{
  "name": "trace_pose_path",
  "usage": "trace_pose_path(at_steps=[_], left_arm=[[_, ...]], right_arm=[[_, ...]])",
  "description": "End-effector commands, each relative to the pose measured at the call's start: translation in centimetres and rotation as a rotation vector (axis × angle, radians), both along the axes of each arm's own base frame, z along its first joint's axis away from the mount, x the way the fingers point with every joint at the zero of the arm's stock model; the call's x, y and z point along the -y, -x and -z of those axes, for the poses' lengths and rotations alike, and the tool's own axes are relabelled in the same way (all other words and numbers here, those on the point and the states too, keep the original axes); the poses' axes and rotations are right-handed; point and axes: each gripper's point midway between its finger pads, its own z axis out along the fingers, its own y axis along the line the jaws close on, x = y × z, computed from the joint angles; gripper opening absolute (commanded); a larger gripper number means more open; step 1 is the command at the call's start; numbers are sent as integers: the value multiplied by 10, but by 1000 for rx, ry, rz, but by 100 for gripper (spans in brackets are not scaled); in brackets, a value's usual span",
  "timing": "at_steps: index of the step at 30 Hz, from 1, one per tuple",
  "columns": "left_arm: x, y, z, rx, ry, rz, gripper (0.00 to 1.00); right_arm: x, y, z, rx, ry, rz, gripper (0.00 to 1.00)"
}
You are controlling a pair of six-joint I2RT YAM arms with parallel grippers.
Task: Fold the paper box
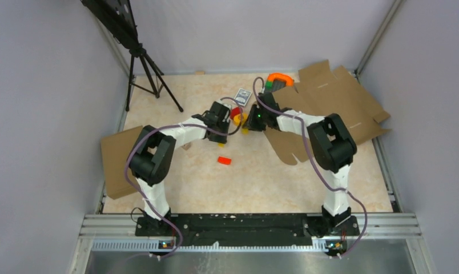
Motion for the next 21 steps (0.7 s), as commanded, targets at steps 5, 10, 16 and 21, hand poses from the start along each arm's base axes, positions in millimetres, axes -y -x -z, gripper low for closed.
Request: trace_pose_path(at_steps=[5,10,16,21], left_arm=[[-84,-25,24,-68,-112,-262,32],[-62,-22,-12,14,7,-178,49],[-49,-6,-40,24,39,-145,88],[-15,26,-63,33,43,-36,85]], right_arm=[[-70,-88,-30,164,-121,-53,27],[-75,-96,-52,210,-97,-95,55],[-46,-77,-108,294,-86,-118,61],[-2,-36,-148,393,-86,-126,61]])
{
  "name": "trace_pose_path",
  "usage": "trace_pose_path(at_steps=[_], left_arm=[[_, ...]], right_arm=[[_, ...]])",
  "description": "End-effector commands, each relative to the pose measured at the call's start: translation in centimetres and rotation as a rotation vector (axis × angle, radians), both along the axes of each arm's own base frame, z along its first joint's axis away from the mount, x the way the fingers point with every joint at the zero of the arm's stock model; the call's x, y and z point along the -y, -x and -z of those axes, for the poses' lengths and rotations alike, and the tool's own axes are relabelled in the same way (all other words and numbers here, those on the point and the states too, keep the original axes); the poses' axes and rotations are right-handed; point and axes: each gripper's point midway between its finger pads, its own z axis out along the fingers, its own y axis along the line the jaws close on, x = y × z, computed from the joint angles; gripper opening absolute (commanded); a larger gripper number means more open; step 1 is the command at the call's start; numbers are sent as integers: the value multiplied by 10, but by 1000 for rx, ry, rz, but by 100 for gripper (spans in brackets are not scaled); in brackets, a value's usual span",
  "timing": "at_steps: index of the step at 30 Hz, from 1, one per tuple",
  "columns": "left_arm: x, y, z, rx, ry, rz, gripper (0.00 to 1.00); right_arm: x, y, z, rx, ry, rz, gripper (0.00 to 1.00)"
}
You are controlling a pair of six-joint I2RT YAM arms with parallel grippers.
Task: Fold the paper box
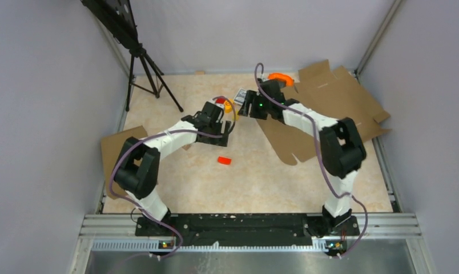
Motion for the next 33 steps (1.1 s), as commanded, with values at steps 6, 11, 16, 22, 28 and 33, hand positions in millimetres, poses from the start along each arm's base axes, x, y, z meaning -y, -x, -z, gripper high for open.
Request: trace_pose_path(at_steps=[6,11,16,22,28,33], left_arm=[[101,80,-29,-58,133,248,80],[119,98,-3,-150,226,258,77],[91,90,26,-223,290,127,76],[32,86,47,-248,211,-13,75],[-37,73,58,-251,149,-230,77],[-25,59,22,-150,268,-200,78]], right_arm=[[108,55,-75,150,50,76,58],[163,77,-63,145,127,157,58],[192,91,-28,22,221,240,58],[240,104,16,-161,376,411,52],[243,110,40,-221,347,399,52],[238,121,64,-324,366,335,52]])
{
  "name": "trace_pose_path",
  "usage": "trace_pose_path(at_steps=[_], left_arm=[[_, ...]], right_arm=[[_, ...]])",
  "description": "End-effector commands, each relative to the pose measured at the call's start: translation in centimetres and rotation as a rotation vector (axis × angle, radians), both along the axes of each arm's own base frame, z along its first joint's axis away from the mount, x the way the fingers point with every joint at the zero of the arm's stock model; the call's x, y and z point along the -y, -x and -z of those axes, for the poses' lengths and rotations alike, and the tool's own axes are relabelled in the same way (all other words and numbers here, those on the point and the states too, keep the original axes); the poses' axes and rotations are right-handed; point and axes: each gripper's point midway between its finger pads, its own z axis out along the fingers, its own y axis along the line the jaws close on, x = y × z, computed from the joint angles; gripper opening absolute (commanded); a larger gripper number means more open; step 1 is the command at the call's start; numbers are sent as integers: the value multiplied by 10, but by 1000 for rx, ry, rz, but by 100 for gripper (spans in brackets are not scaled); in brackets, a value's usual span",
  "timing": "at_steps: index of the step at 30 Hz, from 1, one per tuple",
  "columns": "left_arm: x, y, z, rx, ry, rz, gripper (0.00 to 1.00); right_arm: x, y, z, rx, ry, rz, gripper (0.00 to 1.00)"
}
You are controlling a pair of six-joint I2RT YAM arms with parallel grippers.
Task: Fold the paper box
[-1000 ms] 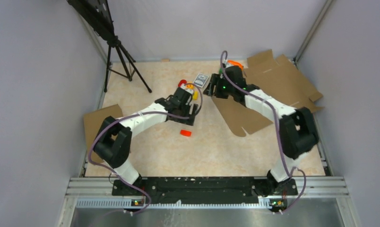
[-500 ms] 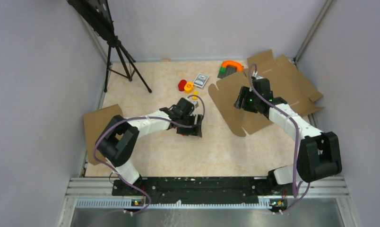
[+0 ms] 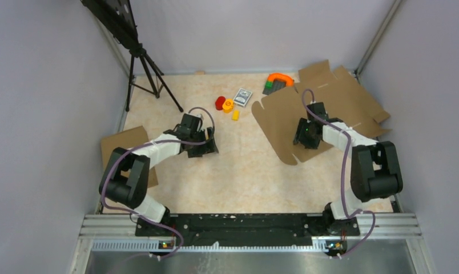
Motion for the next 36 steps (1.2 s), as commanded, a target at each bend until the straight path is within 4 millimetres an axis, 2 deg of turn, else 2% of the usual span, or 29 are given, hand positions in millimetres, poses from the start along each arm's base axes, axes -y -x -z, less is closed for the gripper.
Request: trace_pose_path(at_steps=[1,7,9,12,18,21,24,26,31,34,36], left_arm=[[-2,19,-7,3,6,23,78],[21,18,-48,111,49,84,80],[28,19,-55,125,67,100,81],[34,22,-58,120,81,122,81],[42,31,-57,89,133,138,83],[50,35,-59,80,197,133,84],[55,39,-60,71,242,118,85],[56,41,-58,50,256,105,86],[55,49,-41,-66,254,37,85],[53,55,-28,-126,245,-11,84],[56,59,-23,-143,264,-12,83]], right_arm=[[-4,9,16,-77,-8,-26,52],[-17,34,38,-189,-10,-72,51],[-31,46,43,-222,-57,-98,50],[-65,69,44,-253,-170,-144,48],[-145,119,13,-225,-268,-260,48],[-188,141,-3,-221,-380,-314,48],[-208,144,-27,-172,-448,-358,48],[-206,132,-48,-96,-415,-392,49],[-170,102,-89,46,-283,-397,52],[-127,83,-89,95,-217,-289,52],[-95,74,-79,101,-167,-199,52]])
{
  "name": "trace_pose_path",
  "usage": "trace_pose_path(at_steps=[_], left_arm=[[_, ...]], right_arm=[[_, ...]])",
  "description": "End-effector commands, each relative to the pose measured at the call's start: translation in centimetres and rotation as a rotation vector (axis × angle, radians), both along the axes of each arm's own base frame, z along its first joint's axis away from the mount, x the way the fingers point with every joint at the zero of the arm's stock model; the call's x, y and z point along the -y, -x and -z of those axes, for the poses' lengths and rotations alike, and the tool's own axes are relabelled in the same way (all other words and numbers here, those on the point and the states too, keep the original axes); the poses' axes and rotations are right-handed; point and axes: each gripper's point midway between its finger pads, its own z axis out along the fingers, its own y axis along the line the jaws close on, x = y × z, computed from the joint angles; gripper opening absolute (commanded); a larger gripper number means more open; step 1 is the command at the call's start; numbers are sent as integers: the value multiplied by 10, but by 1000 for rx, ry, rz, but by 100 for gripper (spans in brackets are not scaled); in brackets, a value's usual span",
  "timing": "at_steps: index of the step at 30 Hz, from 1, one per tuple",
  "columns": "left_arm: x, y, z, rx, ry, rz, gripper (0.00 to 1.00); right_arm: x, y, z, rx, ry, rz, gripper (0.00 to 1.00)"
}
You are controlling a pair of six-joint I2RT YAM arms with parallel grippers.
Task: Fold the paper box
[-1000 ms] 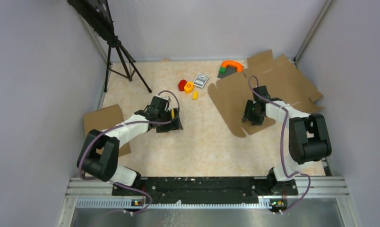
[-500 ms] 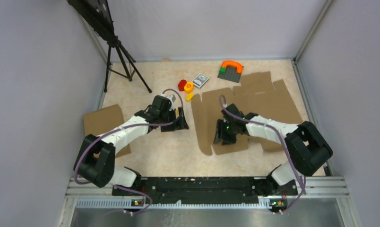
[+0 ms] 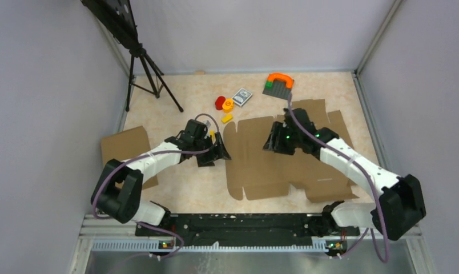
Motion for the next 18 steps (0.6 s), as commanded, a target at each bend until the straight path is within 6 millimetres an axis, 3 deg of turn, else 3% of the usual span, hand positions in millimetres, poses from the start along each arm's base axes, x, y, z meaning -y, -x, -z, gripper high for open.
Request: trace_pose_path(at_steps=[1,3,5,10,12,14,18], left_arm=[[7,11,13,-75,39,-30,83],[11,14,17,-79,32,-24,84],[15,17,20,-86,24,-15,84],[24,16,27,-106,33,-12,84],[24,14,31,-109,22,-18,84],[23,12,33,-107,12,-19,84],[24,10,38,-115,1,-18,84]], right_arm=[[77,-17,14,25,149,180,51],[103,-22,24,6,153,261,49],[117,-26,34,-11,115,303,47],[107,-23,62,-102,46,251,42],[94,-19,71,-128,-1,176,31],[86,-16,76,-151,-34,144,30],[96,-16,77,-126,86,141,30]])
